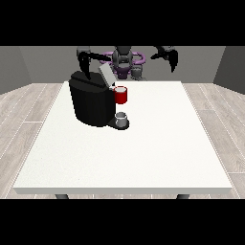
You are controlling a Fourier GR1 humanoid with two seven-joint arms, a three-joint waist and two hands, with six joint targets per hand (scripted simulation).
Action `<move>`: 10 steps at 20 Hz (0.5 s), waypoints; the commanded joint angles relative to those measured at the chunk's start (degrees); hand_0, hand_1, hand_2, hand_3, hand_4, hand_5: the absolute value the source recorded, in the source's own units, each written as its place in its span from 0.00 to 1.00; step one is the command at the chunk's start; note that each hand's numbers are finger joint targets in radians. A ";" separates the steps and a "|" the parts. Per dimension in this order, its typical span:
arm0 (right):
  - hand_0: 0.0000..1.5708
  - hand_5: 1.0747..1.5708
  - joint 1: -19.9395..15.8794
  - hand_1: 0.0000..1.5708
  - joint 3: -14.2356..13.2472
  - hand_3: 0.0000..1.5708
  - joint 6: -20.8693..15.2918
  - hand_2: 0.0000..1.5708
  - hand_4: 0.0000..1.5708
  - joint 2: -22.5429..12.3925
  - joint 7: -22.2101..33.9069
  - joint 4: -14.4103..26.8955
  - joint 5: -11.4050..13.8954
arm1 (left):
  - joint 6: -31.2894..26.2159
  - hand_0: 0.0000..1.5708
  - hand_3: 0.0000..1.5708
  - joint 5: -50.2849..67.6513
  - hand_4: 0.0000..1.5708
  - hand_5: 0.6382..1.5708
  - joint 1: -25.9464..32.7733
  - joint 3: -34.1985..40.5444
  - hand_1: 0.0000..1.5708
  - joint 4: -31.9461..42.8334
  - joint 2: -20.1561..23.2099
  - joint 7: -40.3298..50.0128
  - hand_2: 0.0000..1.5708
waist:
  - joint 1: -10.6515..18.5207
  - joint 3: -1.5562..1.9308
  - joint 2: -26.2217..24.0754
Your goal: Insert the coffee pod into the coffee machine and close the lid
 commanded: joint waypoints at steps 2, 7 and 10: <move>0.00 1.00 -4.96 0.00 2.66 0.00 -1.37 0.00 0.00 2.90 2.21 0.25 0.28 | 0.78 0.00 0.00 1.78 0.24 1.00 1.85 0.14 0.00 -5.20 0.91 2.23 0.00 | -2.28 -0.02 2.45; 0.00 1.00 -7.12 0.00 2.01 0.00 -0.54 0.00 0.00 0.80 -1.13 4.03 1.25 | -1.19 0.00 0.00 3.76 0.24 1.00 4.39 -0.92 0.00 -11.35 1.64 3.62 0.00 | 0.04 0.00 5.17; 0.00 1.00 -7.80 0.00 4.70 0.00 1.53 0.00 0.05 2.11 1.89 1.94 1.21 | 2.94 0.00 0.00 1.48 0.24 1.00 6.98 -0.68 0.00 -10.62 1.48 1.05 0.00 | -3.28 -0.02 4.46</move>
